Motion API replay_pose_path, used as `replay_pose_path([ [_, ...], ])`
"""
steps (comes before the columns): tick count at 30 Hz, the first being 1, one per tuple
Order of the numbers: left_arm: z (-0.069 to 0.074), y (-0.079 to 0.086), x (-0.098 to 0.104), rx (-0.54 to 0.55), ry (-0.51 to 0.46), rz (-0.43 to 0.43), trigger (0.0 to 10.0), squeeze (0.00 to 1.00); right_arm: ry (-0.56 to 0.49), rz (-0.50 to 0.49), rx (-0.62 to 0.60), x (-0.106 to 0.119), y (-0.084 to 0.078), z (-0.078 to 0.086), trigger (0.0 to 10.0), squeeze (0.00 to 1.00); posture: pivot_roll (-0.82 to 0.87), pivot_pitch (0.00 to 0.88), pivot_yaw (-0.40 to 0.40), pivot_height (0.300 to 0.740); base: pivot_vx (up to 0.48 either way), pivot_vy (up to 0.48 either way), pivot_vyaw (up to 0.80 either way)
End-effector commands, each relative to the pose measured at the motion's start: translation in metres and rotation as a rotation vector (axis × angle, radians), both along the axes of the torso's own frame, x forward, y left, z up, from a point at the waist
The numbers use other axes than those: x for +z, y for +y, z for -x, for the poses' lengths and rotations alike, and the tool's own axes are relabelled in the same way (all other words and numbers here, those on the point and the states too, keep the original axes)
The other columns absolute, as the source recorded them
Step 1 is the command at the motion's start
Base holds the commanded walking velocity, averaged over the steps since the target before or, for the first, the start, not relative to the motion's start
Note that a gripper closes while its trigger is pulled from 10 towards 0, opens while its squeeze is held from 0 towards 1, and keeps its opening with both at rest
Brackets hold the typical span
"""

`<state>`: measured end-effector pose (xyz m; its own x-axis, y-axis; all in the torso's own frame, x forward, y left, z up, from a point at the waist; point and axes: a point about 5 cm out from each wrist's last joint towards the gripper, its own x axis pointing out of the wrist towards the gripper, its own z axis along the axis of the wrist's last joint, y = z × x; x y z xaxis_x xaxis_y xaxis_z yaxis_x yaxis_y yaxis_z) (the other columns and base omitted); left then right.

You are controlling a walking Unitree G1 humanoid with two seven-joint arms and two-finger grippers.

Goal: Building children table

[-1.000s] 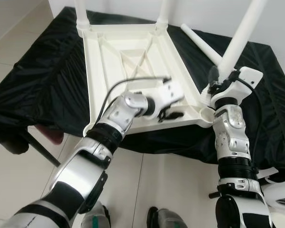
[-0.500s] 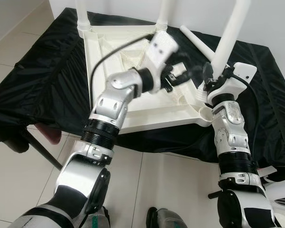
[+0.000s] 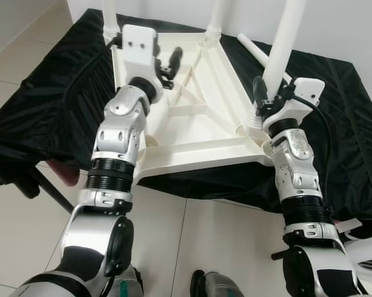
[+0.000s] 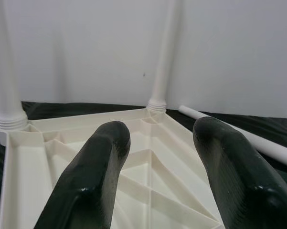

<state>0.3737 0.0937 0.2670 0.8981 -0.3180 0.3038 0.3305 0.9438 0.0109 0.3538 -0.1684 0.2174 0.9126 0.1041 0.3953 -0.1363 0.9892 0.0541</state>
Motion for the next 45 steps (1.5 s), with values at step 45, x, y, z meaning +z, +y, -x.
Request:
replay_pose_path([
  [45,0.032,0.040,-0.043,0.292,-0.019,-0.059,10.0,0.00,-0.012,0.040,0.056,-0.024,0.016,0.012,10.0,0.00,0.10,0.000,-0.098,0.740,0.000,0.000,-0.15],
])
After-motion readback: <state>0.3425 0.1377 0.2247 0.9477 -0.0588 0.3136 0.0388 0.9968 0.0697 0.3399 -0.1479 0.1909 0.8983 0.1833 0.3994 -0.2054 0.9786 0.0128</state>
